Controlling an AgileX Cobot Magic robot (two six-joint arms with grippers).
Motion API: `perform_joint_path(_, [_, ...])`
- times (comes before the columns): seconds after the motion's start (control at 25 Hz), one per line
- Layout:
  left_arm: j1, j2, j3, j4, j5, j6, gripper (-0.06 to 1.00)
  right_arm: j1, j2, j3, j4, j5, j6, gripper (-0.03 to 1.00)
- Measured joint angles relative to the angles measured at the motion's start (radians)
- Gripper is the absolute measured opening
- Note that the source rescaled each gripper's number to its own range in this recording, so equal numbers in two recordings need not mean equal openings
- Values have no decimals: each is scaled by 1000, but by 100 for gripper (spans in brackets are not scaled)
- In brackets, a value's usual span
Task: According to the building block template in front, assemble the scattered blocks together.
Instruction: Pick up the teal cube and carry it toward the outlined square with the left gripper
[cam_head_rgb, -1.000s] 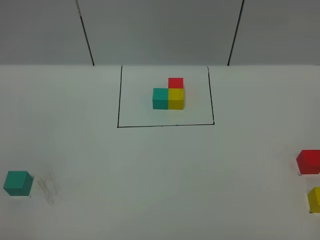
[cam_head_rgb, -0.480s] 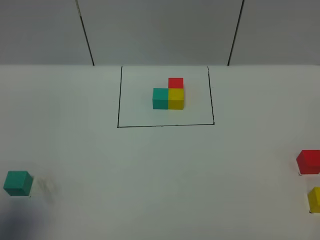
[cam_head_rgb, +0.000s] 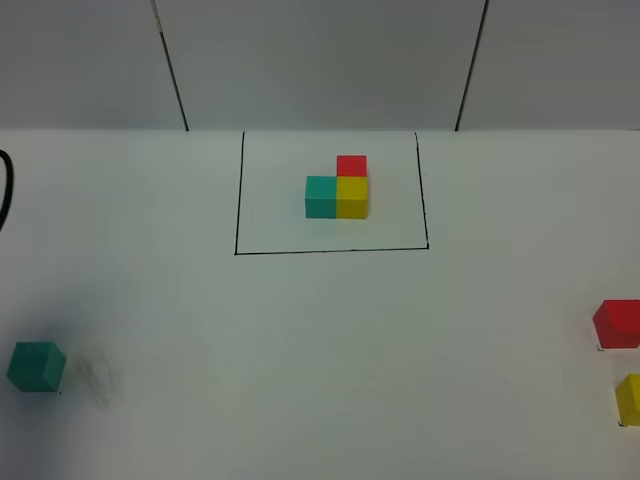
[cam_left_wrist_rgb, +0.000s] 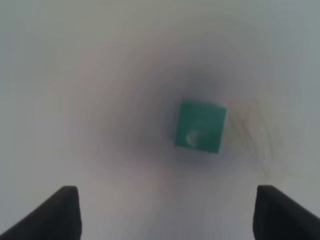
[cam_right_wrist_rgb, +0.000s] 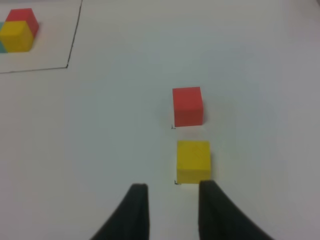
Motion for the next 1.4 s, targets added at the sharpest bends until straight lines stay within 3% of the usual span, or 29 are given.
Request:
perform_joint_path(0.56, [0, 303, 0, 4, -179, 24, 72, 0, 0, 0, 0, 0, 0, 0])
perform_joint_path(1.4, [0, 426, 38, -28, -263, 42, 72, 0, 0, 0, 0, 0, 0, 0])
